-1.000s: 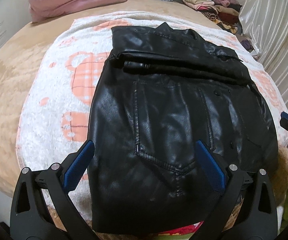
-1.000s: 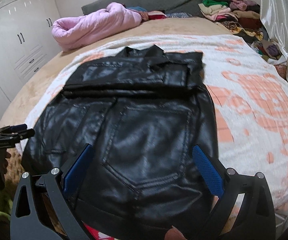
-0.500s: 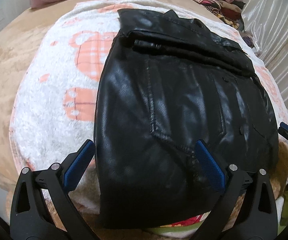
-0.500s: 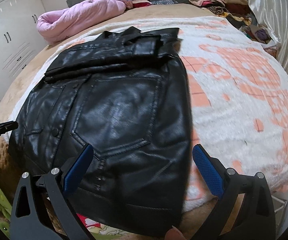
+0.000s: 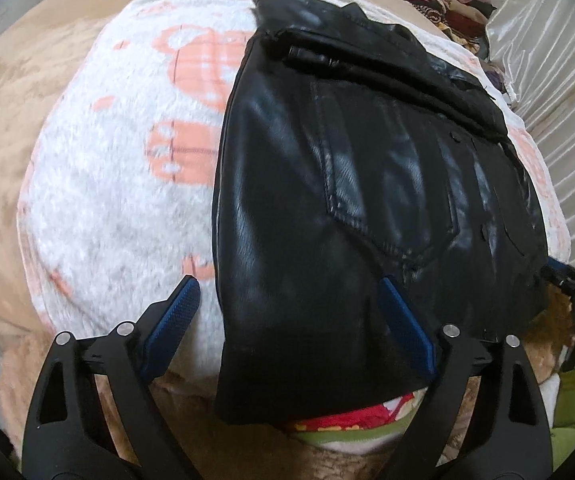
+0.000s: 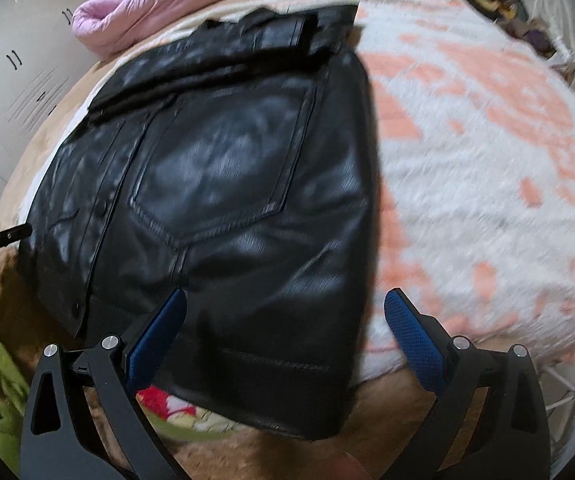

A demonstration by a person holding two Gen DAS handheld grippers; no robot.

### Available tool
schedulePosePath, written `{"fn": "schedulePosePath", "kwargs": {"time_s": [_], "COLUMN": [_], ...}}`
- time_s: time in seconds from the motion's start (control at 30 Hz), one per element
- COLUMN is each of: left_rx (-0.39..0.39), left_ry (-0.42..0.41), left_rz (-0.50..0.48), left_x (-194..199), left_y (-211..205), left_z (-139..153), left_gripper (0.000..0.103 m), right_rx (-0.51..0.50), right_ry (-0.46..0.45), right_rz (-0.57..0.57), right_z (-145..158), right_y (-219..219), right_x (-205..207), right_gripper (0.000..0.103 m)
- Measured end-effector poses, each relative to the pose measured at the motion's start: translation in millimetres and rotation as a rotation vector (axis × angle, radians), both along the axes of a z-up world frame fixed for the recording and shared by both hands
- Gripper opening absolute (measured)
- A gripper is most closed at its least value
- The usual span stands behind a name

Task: Fold large clothes
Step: 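Close both tools on the jacket hem, then lift the hem with both tools, fold it toward the collar, release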

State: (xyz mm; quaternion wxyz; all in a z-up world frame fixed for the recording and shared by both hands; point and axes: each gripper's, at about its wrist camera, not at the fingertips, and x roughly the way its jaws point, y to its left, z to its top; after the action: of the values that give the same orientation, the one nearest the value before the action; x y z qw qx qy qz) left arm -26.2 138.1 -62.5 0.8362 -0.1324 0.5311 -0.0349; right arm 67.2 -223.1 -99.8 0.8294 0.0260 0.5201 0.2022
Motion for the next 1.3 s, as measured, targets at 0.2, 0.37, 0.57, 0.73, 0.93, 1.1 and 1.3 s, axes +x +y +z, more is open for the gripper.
{"fn": "schedulePosePath", "kwargs": {"time_s": [0.2, 0.37, 0.57, 0.73, 0.93, 1.1, 1.3], "left_rx": [-0.057, -0.035, -0.047, -0.066, -0.089, -0.123, -0.119], "left_ry": [0.017, 0.021, -0.053, -0.164, -0.255, -0.327, -0.380], "left_rz": [-0.027, -0.016, -0.013, -0.053, -0.046, 0.003, 0.005], "left_x": [-1.5, -1.0, -4.9, -1.2, 20.8, 43.6, 75.8], "left_y": [-4.4, -3.9, -1.4, -6.7, -1.0, 15.5, 16.6], "left_z": [-9.3, -10.9, 5.7, 37.4, 69.0, 92.1, 112.7], "left_gripper": [0.073, 0.058, 0.016, 0.009, 0.009, 0.009, 0.009], "right_rx": [0.010, 0.004, 0.199, 0.375, 0.503, 0.543, 0.543], "right_ry": [0.046, 0.016, -0.087, -0.169, -0.266, -0.325, -0.359], "right_rz": [0.017, 0.076, 0.045, 0.047, 0.012, -0.025, -0.080], "right_z": [-11.3, -9.9, 18.4, 53.3, 92.3, 114.1, 129.5], "right_y": [0.2, 3.0, -26.9, -40.2, -55.4, -59.9, -41.6], "right_x": [1.3, -12.3, -17.8, -12.2, 8.4, 30.7, 65.7], "right_gripper": [0.099, 0.072, 0.015, 0.011, 0.011, 0.011, 0.011]}}
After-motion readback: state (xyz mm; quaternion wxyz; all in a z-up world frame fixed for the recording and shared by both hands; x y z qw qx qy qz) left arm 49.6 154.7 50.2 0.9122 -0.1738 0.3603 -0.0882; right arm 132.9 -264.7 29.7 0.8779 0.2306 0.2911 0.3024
